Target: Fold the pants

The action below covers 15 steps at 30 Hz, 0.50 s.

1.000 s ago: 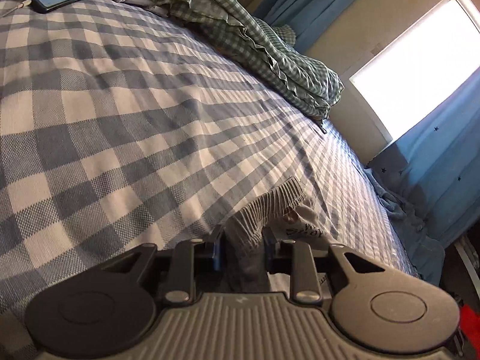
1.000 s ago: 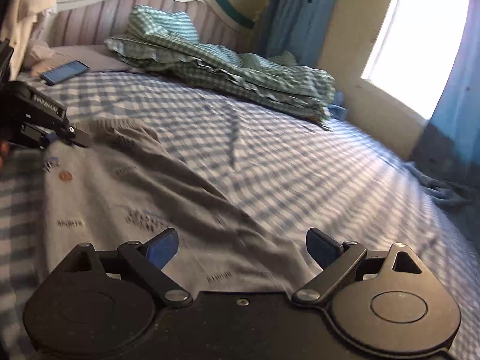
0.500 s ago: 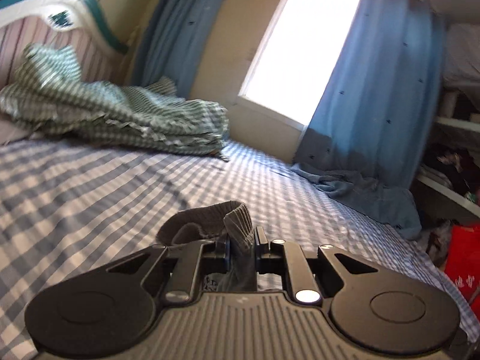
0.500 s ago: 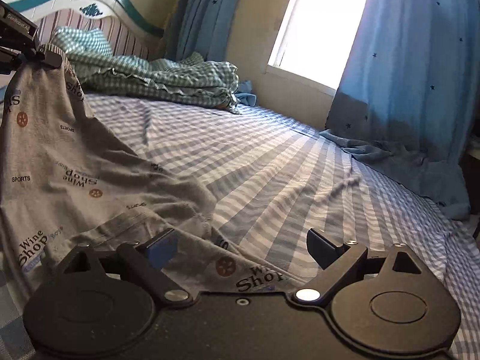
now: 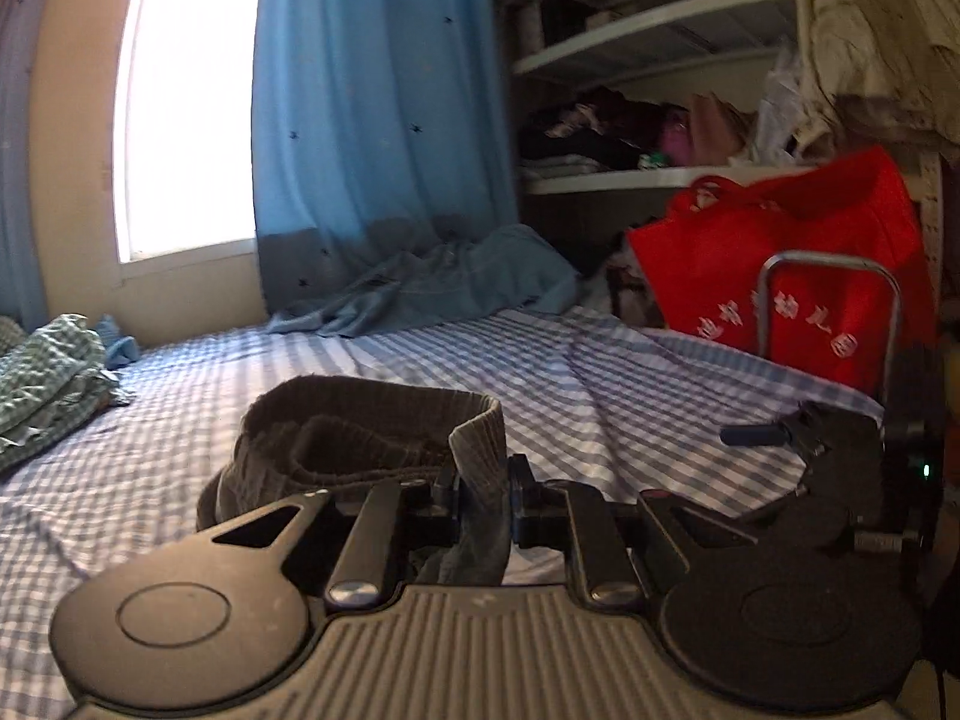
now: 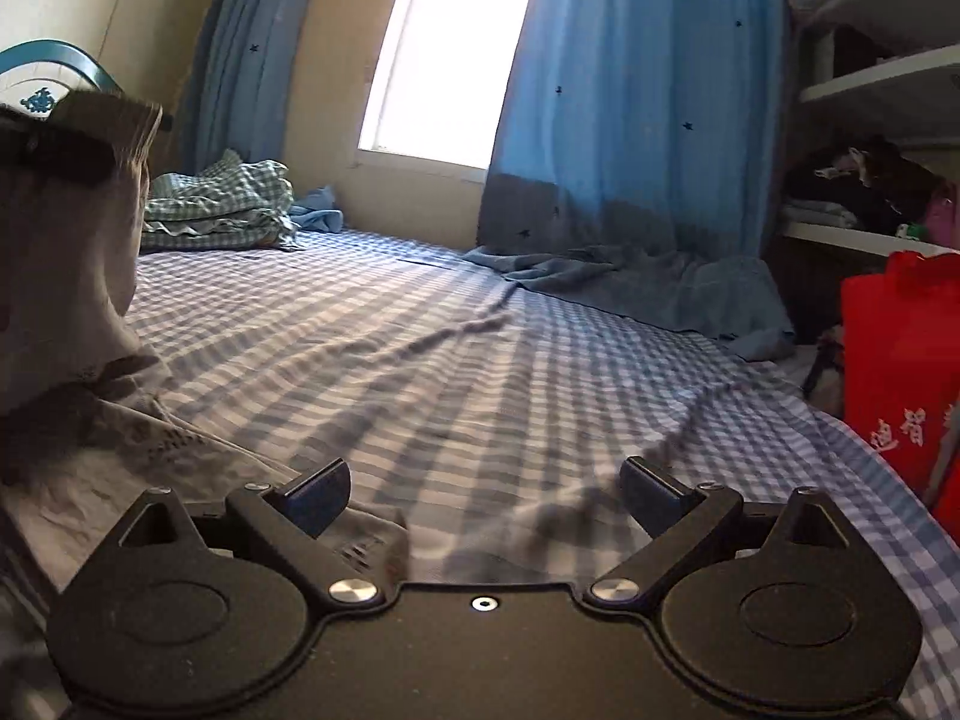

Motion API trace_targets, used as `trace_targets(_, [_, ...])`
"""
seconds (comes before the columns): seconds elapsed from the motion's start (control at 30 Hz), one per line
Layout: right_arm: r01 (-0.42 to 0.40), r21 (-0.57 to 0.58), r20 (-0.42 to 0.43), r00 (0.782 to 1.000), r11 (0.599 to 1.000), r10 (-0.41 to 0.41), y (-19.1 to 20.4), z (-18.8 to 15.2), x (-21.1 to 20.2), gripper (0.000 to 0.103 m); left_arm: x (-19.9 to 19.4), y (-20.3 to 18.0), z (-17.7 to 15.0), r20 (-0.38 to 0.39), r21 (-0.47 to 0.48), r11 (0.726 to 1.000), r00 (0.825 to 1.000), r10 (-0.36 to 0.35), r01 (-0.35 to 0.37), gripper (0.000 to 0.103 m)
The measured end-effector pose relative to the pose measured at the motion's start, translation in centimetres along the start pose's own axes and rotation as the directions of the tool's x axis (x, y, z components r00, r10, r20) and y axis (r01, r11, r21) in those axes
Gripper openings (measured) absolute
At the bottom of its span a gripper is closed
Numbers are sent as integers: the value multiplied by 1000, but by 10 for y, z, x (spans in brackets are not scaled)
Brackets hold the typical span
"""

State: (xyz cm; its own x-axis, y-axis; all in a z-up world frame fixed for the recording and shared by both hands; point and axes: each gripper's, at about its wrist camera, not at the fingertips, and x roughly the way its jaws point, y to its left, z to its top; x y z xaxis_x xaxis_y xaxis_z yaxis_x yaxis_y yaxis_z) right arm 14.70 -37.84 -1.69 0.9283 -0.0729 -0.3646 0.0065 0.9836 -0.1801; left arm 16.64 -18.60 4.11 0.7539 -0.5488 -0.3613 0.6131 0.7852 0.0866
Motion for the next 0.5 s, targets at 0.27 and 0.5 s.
trace_targets(0.27, [37,45,-71,997,998,-33,-50,-41,-19,97,52,-69,-63,-131,98,989,987,-97,110,37])
trace_targets(0.5, [-286,148,-26,956,947,293,-42,-25,-2,97,32,-54,-82,-135,140,990,991,-2,21,68])
